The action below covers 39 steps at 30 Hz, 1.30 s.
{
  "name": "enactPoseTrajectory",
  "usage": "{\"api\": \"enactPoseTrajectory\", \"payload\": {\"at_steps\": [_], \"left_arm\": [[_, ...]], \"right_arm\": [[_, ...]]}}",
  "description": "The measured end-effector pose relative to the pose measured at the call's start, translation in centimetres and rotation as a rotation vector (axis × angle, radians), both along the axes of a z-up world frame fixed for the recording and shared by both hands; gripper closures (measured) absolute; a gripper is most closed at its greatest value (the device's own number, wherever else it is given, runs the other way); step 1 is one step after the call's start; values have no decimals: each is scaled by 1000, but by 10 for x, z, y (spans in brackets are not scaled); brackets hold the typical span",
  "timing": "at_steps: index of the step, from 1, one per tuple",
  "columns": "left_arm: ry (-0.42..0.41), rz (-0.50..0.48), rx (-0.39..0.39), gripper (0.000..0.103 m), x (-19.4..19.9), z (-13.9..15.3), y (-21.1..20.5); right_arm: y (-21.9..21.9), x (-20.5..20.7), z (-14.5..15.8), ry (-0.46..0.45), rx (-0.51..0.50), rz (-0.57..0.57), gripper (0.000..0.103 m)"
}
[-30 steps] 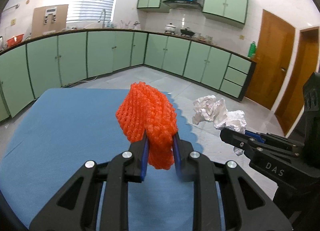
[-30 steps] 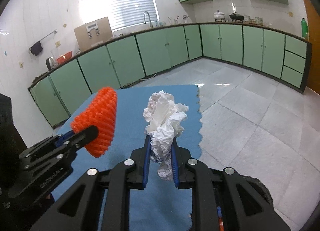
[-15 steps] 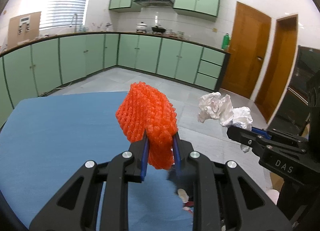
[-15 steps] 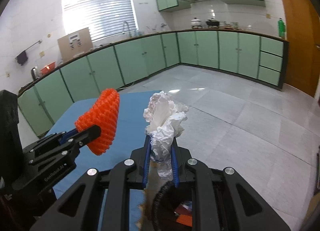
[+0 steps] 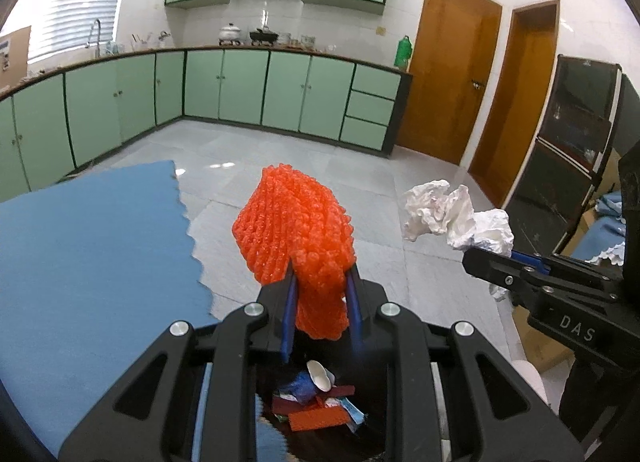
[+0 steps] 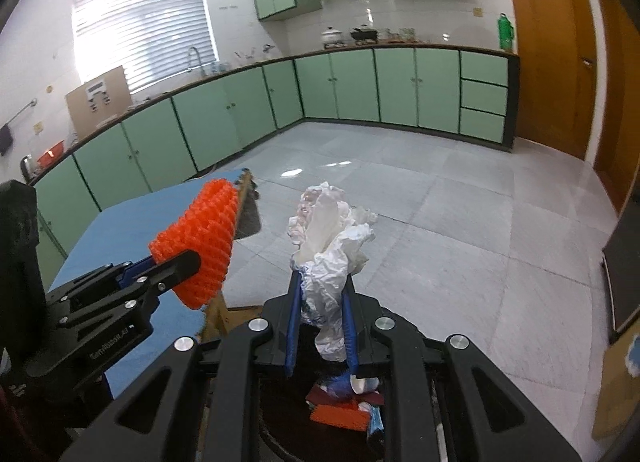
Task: Collect trash
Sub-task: 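Carry the orange net and white tissue over the black bin with both grippers, then open both grippers to drop the net and tissue into the bin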
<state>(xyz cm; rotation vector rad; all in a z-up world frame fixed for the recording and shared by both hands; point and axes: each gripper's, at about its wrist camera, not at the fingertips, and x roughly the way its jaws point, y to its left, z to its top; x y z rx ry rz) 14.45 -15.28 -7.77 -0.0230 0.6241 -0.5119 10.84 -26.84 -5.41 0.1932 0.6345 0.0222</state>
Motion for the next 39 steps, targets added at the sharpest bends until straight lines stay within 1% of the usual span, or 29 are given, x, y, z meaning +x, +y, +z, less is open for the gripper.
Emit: {"api": "enactPoseTrajectory", "payload": {"at_steps": [8, 19, 21, 23, 24, 26, 27, 29, 31, 34, 35, 36, 37, 39], "left_arm": [[48, -37, 36, 82, 5, -24, -15], [134, -66, 89, 81, 17, -55, -32], [145, -65, 96, 79, 18, -58, -32], [154, -64, 98, 76, 18, -59, -33], [156, -56, 99, 72, 19, -59, -32], [157, -53, 95, 68, 20, -58, -31], [156, -52, 96, 64, 21, -57, -31], [155, -46, 93, 62, 21, -56, -29], [158, -39, 85, 57, 22, -54, -27], [154, -28, 77, 53, 23, -50, -22], [151, -24, 75, 52, 24, -47, -21], [146, -19, 70, 46, 24, -44, -19], [140, -14, 66, 42, 25, -40, -17], [129, -9, 61, 39, 24, -35, -13]], "right_arm": [[-16, -10, -24, 45, 8, -34, 85], [-28, 0, -62, 136, 30, -42, 85], [-27, 3, -67, 151, 25, -42, 78], [-27, 9, -70, 165, 21, -40, 77], [-27, 10, -72, 167, 21, -38, 74], [-27, 12, -72, 169, 24, -42, 68], [-27, 13, -72, 168, 27, -43, 67], [-27, 13, -70, 165, 24, -45, 66], [-27, 12, -68, 157, 17, -56, 57], [-28, 11, -63, 143, 4, -78, 39], [-28, 9, -61, 136, -3, -87, 27], [-30, 8, -59, 128, -10, -95, 18], [-29, 6, -56, 117, -17, -103, 15], [-30, 4, -51, 109, -13, -105, 8]]}}
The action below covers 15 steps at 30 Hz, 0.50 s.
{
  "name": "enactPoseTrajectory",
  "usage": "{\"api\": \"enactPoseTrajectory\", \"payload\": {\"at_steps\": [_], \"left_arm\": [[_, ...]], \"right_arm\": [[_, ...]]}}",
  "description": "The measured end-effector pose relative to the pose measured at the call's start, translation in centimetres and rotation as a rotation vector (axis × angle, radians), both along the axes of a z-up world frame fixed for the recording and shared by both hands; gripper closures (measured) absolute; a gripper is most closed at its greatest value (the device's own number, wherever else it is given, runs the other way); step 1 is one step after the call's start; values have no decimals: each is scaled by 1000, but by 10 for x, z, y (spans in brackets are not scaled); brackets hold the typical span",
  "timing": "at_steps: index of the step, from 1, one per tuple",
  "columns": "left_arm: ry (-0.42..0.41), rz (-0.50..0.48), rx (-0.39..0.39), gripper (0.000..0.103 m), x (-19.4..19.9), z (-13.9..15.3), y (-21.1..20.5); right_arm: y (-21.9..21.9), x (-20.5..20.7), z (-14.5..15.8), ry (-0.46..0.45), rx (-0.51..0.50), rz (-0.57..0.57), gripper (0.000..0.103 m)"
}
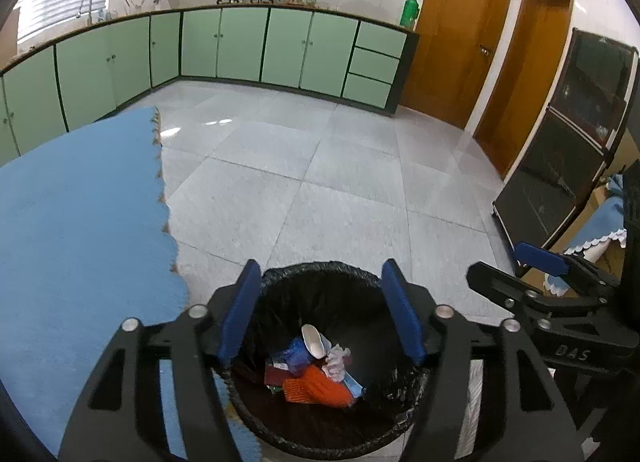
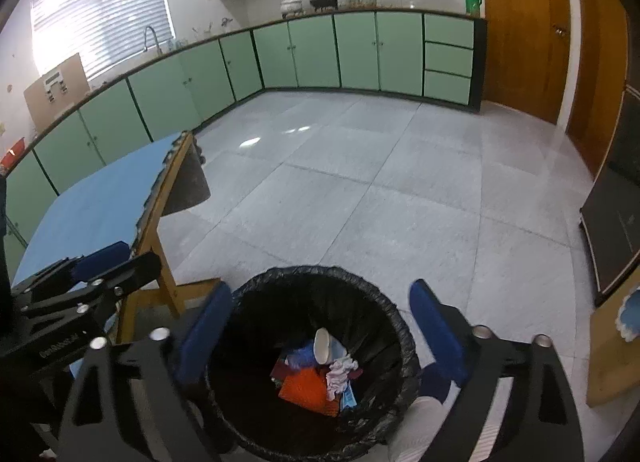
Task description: Collect trash
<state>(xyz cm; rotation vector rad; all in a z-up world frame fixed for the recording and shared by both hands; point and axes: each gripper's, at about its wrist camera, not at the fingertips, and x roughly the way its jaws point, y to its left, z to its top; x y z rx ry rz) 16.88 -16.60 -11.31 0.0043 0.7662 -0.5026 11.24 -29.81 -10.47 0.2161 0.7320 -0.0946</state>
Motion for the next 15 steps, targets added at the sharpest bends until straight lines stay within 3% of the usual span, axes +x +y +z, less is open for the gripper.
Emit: {"api": "enactPoseTrajectory", "payload": {"at_steps": [4, 15], "left_arm": [[-31, 27, 0, 30, -2, 11, 10], [-79, 61, -13, 15, -14, 48, 42]], "right_arm": [[-1, -4, 10, -15, 16, -6, 6], [4, -14, 34, -17, 80, 6, 6]]}}
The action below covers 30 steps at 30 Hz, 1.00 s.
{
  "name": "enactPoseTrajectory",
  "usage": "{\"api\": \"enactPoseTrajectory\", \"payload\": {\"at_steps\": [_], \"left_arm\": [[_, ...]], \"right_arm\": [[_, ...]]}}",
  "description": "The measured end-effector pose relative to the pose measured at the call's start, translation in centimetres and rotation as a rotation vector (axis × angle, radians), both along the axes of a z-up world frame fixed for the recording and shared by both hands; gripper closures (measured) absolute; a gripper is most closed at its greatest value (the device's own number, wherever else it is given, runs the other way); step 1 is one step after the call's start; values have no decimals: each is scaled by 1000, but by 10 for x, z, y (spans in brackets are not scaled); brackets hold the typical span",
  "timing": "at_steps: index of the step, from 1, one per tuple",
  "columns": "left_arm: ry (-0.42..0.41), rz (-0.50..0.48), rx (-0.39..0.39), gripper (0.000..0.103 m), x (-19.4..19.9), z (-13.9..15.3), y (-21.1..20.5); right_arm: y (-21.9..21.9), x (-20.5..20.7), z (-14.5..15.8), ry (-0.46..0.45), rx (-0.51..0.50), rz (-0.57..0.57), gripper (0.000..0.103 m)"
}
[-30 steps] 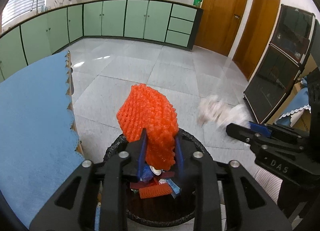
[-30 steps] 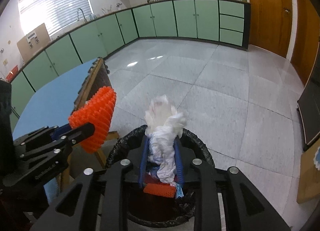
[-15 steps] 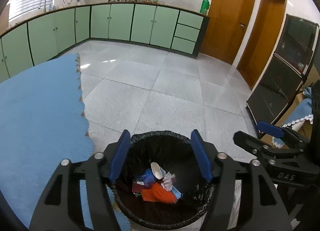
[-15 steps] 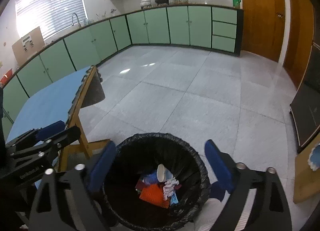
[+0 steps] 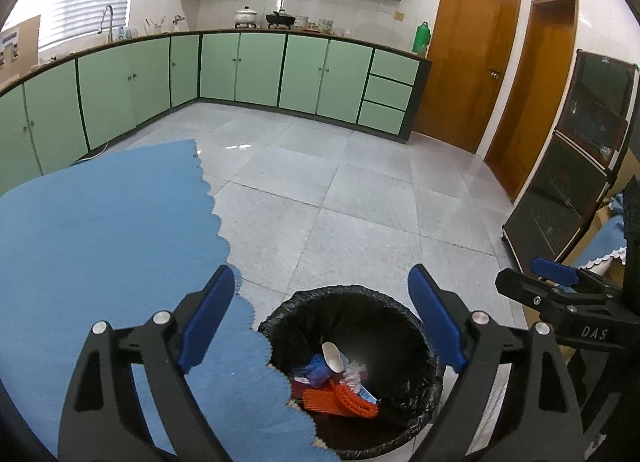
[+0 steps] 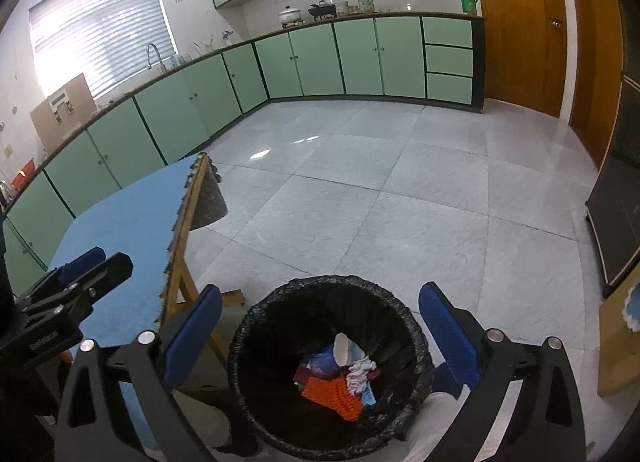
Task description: Collect trash
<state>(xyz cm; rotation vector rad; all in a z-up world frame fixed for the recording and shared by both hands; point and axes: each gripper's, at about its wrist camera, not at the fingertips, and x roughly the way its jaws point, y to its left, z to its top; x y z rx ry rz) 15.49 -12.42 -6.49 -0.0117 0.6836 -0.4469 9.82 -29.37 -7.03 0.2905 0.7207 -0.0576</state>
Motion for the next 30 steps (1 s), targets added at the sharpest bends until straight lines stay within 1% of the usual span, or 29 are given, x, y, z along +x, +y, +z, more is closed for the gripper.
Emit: {"api": "enactPoseTrajectory", "payload": {"at_steps": [2, 10, 16, 20, 26, 30], "left_arm": [[-5, 7, 1, 14, -4, 5, 5], [-26, 33, 6, 13, -25, 28, 19], [-41, 36, 7, 13, -42, 40, 25], [-46, 44, -1, 13, -50, 45, 31], [-45, 46, 5, 13, -60, 49, 36], [-35, 38, 8, 13, -67, 50, 38]], "right_arm": [[1, -3, 4, -2, 12, 5, 6], [20, -24, 32, -50, 11, 48, 6], [34, -37, 49, -78, -24, 74, 6], [40, -42, 53, -83, -30, 88, 6], [44, -48, 57, -85, -12, 96, 6], [47, -53, 61, -91, -20, 102, 6]]}}
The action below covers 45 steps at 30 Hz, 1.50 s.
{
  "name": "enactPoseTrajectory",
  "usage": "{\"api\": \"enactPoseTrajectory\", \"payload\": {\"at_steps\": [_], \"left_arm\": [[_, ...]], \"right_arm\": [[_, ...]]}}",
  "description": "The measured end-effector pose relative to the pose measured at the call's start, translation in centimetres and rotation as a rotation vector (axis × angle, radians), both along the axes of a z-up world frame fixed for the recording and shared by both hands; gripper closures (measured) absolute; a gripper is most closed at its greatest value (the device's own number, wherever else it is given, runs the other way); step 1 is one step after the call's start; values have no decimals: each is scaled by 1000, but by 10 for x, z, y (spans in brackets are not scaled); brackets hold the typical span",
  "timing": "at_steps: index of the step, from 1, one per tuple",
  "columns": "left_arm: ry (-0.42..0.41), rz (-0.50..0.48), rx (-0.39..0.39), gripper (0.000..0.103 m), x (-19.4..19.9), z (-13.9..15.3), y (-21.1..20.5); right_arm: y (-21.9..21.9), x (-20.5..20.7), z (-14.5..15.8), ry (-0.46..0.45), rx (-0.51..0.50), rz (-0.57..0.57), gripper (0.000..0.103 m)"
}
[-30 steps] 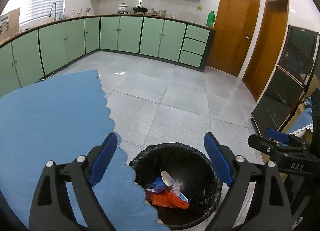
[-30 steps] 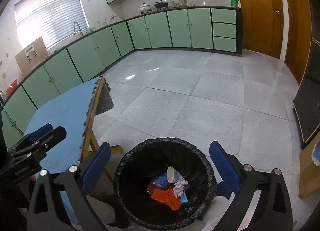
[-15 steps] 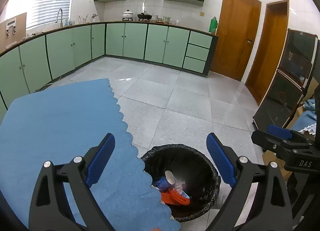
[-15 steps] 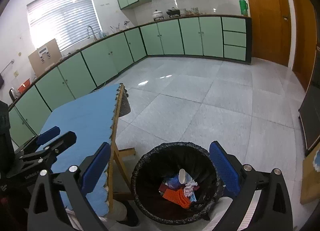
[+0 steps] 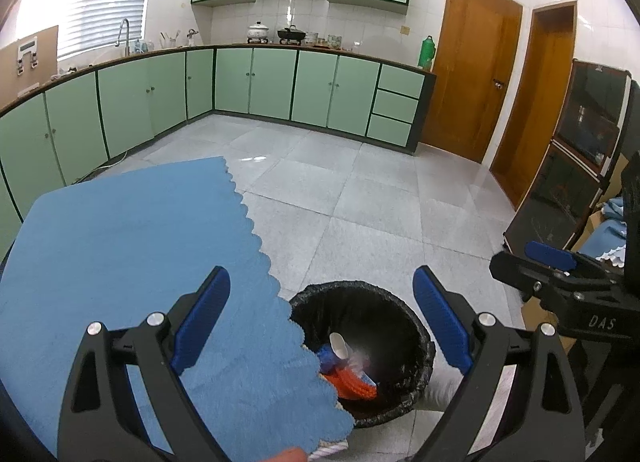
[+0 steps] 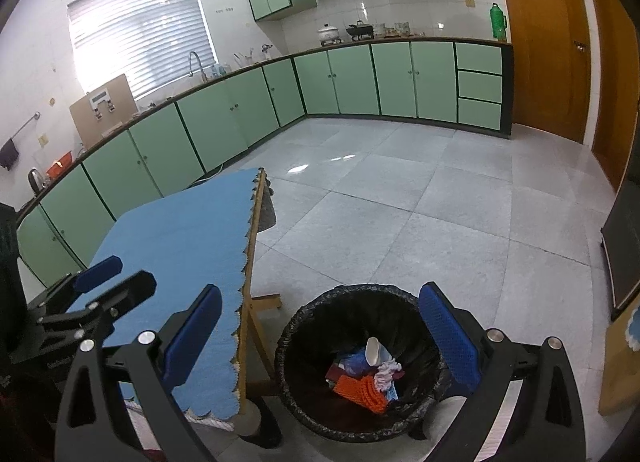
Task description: Collect trash
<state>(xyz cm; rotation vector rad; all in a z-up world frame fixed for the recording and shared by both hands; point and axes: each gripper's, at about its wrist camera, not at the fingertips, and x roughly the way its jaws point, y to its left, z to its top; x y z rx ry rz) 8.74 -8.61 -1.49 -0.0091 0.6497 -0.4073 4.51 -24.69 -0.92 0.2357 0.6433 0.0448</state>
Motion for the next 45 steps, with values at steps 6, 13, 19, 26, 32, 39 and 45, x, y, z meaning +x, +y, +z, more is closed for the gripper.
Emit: {"api": "enactPoseTrajectory", "payload": {"at_steps": [6, 13, 19, 26, 32, 39, 45], "left_arm": [[-1, -1, 9, 13, -10, 1, 2], [-13, 13, 16, 13, -16, 6, 4], [-27, 25, 11, 13, -20, 11, 8], [-46, 31, 0, 13, -24, 14, 10], [-56, 35, -9, 13, -25, 16, 14], [-58, 36, -11, 13, -25, 16, 16], [-58, 36, -12, 13, -26, 16, 17]], "right_arm": [[2, -2, 0, 0, 2, 6, 6], [4, -2, -1, -3, 5, 16, 6], [6, -2, 2, -17, -1, 26, 6], [10, -5, 6, -44, -14, 35, 6], [13, -5, 7, -55, -23, 40, 6], [13, -6, 7, -61, -32, 40, 6], [15, -7, 8, -65, -34, 37, 6]]}}
